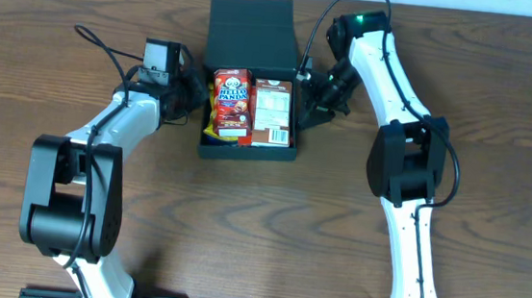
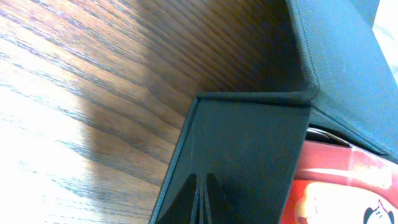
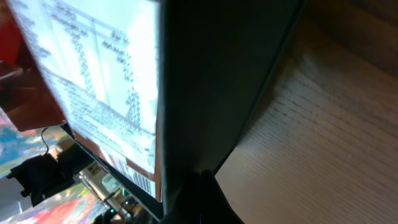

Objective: Pack container

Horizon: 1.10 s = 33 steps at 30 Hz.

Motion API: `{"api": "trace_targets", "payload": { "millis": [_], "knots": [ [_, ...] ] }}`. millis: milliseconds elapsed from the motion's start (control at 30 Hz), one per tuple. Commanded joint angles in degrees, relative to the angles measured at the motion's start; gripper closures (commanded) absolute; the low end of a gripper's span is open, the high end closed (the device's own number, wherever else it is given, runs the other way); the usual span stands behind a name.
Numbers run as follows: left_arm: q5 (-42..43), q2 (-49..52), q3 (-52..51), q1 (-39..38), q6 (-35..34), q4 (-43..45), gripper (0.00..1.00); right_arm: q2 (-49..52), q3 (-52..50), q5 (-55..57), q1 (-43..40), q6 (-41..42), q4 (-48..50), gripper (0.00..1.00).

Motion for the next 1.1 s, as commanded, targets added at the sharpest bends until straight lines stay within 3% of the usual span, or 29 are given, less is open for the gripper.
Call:
{"api": "trace_targets", "payload": {
  "millis": [0, 267, 367, 533, 600, 833, 1067],
  "knots": [
    [3.52, -0.76, 1.36, -2.78, -0.24, -0.63, 0.94, -0.48, -1.20, -3.69, -0.87, -1.42, 0.17, 0.98],
    [4.17, -0.76, 1.36, -2.78, 0.50, -0.85, 0.94, -4.26, -0.46, -1.53, -9.27, -1.46, 0.61, 0.99],
    [4.17, -0.76, 1.36, -2.75, 2.21, -0.87, 0.94, -6.54, 2.86, 4.09, -12.07, -1.33, 0.48, 0.98],
    [4.13, -0.76, 1.36, -2.73, 2.89, -0.85, 0.94, -15.45, 1.44, 8.00, -14.97, 0.26, 0.17, 0.98],
    [4.13, -0.76, 1.36, -2.73, 3.02, -0.85, 0.94, -21.64, -5.46, 7.93, -15.02, 0.04, 1.51, 0.98],
    [4.13, -0.76, 1.36, -2.73, 3.69, -0.85, 0.94, -43.47, -38.51, 8.33, -16.70, 1.22, 22.08, 0.98],
    [4.20, -0.76, 1.36, -2.73, 3.89, -0.85, 0.94, -43.25, -55.60, 1.92, -12.63, 5.07, 43.95, 0.98]
  ]
}}
